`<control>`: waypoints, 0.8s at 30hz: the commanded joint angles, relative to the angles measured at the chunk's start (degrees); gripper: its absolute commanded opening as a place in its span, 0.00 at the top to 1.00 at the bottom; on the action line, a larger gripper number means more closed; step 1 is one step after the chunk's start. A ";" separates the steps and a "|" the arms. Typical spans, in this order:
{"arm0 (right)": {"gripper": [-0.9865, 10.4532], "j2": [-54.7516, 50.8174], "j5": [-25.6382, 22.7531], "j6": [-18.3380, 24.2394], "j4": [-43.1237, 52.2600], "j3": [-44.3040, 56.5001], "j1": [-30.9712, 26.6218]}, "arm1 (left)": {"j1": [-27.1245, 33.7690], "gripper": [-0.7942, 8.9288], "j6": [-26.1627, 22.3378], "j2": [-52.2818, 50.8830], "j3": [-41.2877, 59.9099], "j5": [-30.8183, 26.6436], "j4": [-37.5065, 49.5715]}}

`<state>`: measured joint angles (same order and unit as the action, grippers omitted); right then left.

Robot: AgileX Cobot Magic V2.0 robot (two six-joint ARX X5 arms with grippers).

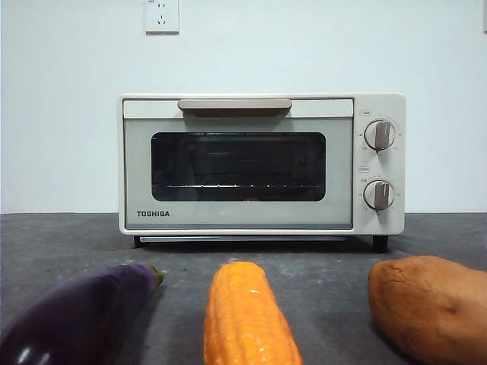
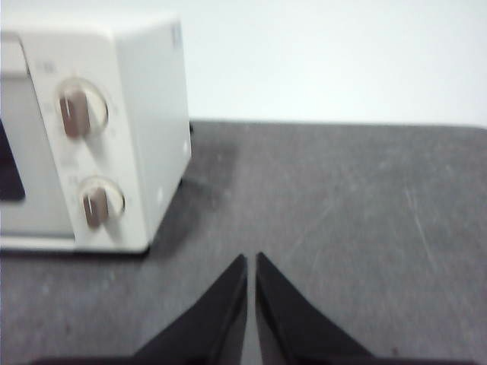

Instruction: Take the eggplant from the table,put the eggplant in the oven

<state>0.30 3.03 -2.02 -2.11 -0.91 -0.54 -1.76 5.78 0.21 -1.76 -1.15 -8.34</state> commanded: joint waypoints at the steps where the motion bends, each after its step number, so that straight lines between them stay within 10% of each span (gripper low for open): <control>1: 0.91 -0.09 0.07 -4.26 4.42 0.15 -0.02 | 0.02 0.91 12.94 -0.02 1.49 0.24 0.74; 10: 0.91 -0.09 0.52 -14.36 8.68 -1.18 -0.02 | 0.02 0.91 17.94 -0.02 1.33 0.28 0.63; 24: 0.91 8.48 -1.29 -19.50 -12.15 -17.18 -0.02 | 0.02 0.91 19.15 10.34 -8.48 3.56 -4.11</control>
<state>7.92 1.58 -20.34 -14.44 -16.45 -0.54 -1.76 24.60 9.48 -8.95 1.96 -13.06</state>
